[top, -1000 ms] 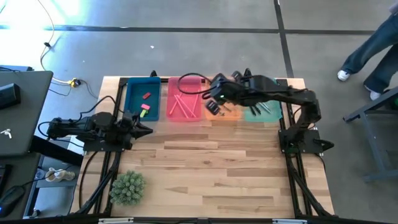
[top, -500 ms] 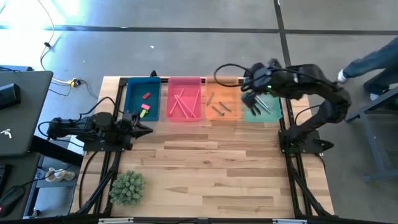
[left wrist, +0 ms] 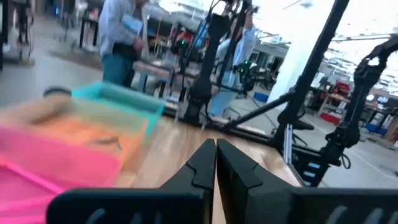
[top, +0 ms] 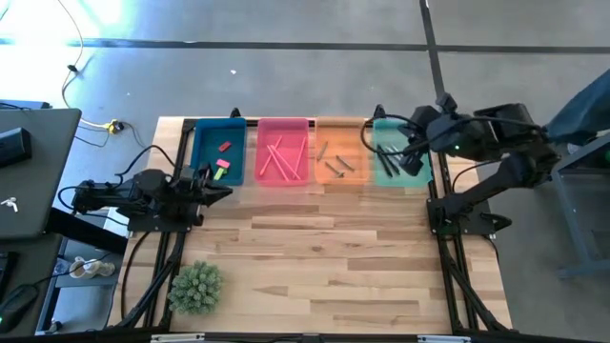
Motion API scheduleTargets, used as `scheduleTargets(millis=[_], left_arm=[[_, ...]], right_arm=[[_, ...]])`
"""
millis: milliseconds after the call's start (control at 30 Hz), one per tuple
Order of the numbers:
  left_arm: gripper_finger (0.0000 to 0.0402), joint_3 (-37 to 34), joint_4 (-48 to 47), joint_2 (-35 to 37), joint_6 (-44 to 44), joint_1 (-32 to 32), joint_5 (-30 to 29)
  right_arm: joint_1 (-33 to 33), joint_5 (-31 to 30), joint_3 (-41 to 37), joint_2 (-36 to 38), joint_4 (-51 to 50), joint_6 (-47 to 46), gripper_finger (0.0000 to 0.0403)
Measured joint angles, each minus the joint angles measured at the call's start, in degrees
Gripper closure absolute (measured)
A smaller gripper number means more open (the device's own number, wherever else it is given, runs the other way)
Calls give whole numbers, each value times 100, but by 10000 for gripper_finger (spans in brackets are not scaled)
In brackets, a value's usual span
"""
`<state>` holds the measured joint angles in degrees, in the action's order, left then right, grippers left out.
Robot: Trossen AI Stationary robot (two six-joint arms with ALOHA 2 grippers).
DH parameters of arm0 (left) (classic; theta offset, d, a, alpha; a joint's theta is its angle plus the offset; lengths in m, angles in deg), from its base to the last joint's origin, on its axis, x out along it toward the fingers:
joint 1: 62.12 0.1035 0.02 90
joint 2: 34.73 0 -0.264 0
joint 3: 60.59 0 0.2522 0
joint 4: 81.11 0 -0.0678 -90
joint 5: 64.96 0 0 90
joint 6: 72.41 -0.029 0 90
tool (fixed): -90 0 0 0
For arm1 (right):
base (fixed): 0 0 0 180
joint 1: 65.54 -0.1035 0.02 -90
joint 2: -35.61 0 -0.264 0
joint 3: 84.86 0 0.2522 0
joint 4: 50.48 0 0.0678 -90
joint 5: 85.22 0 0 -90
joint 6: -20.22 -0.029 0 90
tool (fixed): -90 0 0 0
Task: Sort crayons/erasers/pens/pencils in bins
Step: Return to Home Position
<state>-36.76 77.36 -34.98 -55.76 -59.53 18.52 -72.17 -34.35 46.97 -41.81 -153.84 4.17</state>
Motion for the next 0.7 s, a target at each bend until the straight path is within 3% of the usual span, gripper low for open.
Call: scheduleTargets(millis=[500,700], left_arm=[[398,0,-14,0,-197,0,100],[398,0,-12,0,-498,-2,-352]], right_arm=[[-187,227,-4401,2175,3079,-194,403],[-187,576,-5825,3008,3995,-139,403]])
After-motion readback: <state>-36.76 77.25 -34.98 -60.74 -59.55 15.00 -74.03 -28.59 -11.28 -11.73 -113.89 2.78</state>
